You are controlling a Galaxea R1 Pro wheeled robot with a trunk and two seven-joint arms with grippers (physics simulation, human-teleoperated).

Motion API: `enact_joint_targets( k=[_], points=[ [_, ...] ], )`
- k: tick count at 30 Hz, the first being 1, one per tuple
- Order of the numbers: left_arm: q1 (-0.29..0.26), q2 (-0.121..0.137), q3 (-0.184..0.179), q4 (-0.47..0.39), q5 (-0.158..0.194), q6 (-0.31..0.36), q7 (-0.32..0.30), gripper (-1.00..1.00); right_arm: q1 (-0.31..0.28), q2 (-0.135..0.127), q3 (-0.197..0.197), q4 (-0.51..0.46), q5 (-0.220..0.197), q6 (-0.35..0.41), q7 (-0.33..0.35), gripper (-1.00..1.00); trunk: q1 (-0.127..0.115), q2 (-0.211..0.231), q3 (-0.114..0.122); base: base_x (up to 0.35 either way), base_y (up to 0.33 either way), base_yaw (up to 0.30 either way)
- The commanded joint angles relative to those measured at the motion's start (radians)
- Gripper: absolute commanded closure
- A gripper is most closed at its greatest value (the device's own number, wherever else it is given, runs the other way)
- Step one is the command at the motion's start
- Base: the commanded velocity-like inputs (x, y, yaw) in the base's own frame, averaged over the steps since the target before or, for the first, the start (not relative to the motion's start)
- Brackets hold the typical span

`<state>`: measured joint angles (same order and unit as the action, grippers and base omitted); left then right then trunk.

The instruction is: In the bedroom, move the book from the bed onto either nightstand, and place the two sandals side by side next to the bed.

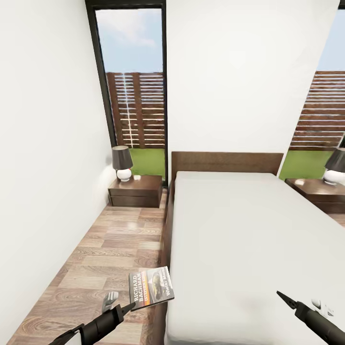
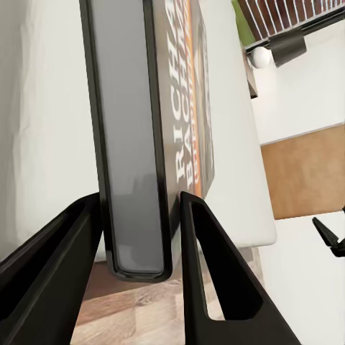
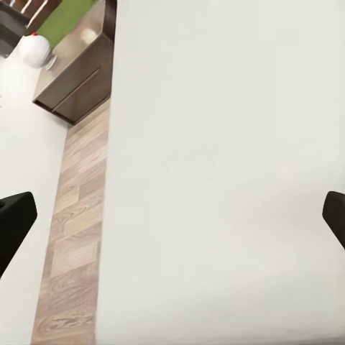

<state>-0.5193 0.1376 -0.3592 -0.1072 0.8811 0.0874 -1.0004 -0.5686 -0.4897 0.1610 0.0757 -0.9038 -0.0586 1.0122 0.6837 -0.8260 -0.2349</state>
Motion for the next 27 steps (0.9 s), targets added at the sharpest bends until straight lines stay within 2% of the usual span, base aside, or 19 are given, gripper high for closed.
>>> enact_joint_targets(
  k=[1,4,6,7,9,13,15,18,20,22,25,27],
  points=[
    [-0.001,0.001,-0.006,0.0,0.01,0.009,-0.003,1.0,-0.002,0.0,0.008,0.004,-0.006,-0.007,0.005,-1.0,-0.004,0.006,0.002,0.0,0.0,0.0],
    [-0.001,0.001,-0.006,0.0,0.01,0.009,-0.002,1.0,-0.002,0.0,0.008,0.004,-0.006,-0.028,0.005,-1.0,-0.015,0.027,0.011,0.0,0.0,0.0],
    [-0.001,0.001,-0.006,0.0,0.01,0.009,-0.002,1.0,-0.002,0.003,0.009,0.005,0.003,-0.119,0.002,-1.0,-0.023,0.041,0.017,0.0,0.0,0.0],
    [-0.001,0.001,-0.006,0.0,0.01,0.009,-0.002,1.0,-0.001,0.014,0.009,0.005,0.018,-0.178,0.0,-1.0,-0.027,0.048,0.021,0.0,0.0,0.0],
    [-0.001,0.001,-0.006,0.0,0.01,0.008,-0.002,1.0,0.007,0.058,0.009,0.005,0.059,-0.277,-0.002,-1.0,-0.034,0.062,0.027,0.0,0.0,0.0],
    [-0.001,0.001,-0.006,0.001,0.01,0.008,-0.002,1.0,0.053,0.124,0.009,0.006,0.119,-0.362,-0.002,-1.0,-0.05,0.09,0.039,0.0,0.0,0.0],
    [-0.001,0.001,-0.006,0.005,0.01,0.007,-0.002,1.0,0.069,0.138,0.009,0.006,0.133,-0.412,-0.002,-1.0,-0.057,0.104,0.046,0.0,0.0,0.0],
    [-0.001,0.0,-0.007,0.031,0.01,0.001,-0.001,1.0,0.081,0.143,0.011,0.006,0.145,-0.46,-0.001,-1.0,-0.069,0.125,0.055,0.0,0.0,0.0],
    [-0.001,-0.001,-0.007,0.051,0.01,-0.02,-0.001,1.0,0.086,0.148,0.011,0.006,0.178,-0.478,-0.002,-1.0,-0.077,0.139,0.061,0.0,0.0,0.0],
    [-0.001,-0.002,-0.007,0.061,0.01,-0.044,-0.002,1.0,0.088,0.177,0.01,0.006,0.219,-0.486,-0.011,-1.0,-0.084,0.153,0.068,0.0,0.0,0.0],
    [-0.001,-0.004,-0.007,0.066,0.01,-0.058,-0.002,1.0,0.107,0.229,0.01,0.006,0.247,-0.49,-0.101,-1.0,-0.096,0.174,0.077,0.0,0.0,0.0],
    [-0.001,-0.005,-0.007,0.07,0.01,-0.061,-0.001,1.0,0.143,0.246,0.013,0.005,0.26,-0.492,-0.225,-1.0,-0.103,0.188,0.083,0.0,0.0,0.0]
  ],
)
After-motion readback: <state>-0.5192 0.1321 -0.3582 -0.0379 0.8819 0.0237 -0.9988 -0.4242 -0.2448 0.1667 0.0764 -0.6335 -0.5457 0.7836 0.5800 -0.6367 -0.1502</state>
